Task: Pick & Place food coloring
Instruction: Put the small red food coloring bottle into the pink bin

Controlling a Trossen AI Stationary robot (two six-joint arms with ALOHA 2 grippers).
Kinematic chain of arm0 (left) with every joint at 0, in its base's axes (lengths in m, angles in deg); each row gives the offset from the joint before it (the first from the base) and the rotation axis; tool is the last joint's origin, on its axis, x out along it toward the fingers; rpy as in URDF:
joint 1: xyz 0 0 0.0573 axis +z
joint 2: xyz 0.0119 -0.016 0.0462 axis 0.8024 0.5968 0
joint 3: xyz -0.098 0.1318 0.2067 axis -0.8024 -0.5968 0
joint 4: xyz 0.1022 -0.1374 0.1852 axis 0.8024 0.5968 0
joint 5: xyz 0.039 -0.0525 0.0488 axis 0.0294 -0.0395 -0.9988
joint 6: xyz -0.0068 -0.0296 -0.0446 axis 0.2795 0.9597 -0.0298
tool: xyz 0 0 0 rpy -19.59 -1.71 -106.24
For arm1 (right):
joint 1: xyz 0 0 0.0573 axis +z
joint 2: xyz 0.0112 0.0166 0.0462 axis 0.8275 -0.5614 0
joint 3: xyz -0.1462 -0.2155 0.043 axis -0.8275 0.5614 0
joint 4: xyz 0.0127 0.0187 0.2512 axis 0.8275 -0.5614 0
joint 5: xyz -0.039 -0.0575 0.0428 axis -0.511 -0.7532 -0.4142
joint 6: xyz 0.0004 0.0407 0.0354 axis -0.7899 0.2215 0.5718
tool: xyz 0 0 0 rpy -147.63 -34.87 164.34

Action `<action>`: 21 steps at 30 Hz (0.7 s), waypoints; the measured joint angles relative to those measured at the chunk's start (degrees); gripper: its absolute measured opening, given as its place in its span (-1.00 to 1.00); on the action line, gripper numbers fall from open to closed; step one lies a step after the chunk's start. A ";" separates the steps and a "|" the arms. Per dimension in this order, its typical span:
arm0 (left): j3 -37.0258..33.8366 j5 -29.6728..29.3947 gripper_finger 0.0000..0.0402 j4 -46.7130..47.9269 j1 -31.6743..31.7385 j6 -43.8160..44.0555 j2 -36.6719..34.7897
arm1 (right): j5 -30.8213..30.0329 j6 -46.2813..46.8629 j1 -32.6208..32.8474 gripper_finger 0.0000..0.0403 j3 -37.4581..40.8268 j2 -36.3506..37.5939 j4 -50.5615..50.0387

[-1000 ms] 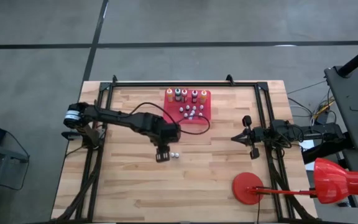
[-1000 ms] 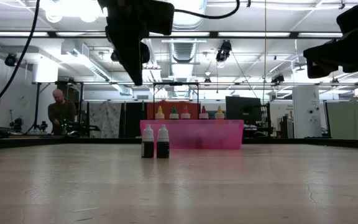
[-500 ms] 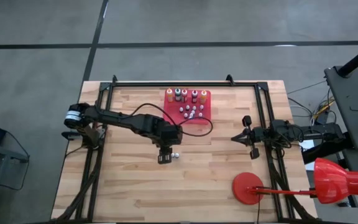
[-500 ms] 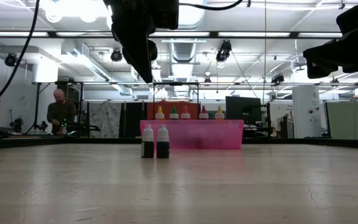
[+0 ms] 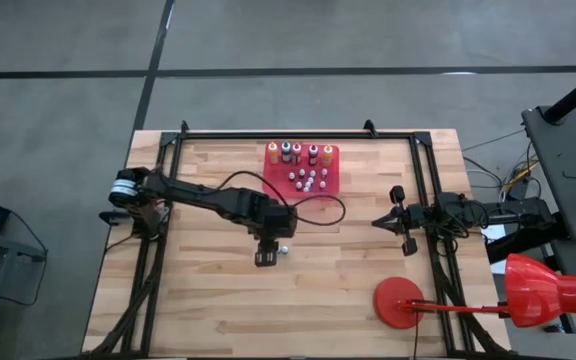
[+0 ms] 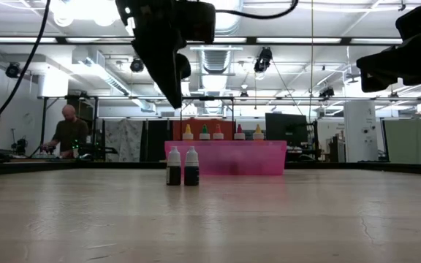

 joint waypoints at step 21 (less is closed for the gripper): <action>-0.02 -1.40 -0.35 -1.12 -1.00 -0.86 7.86 | 0.01 0.07 -0.02 -0.96 0.01 0.00 0.01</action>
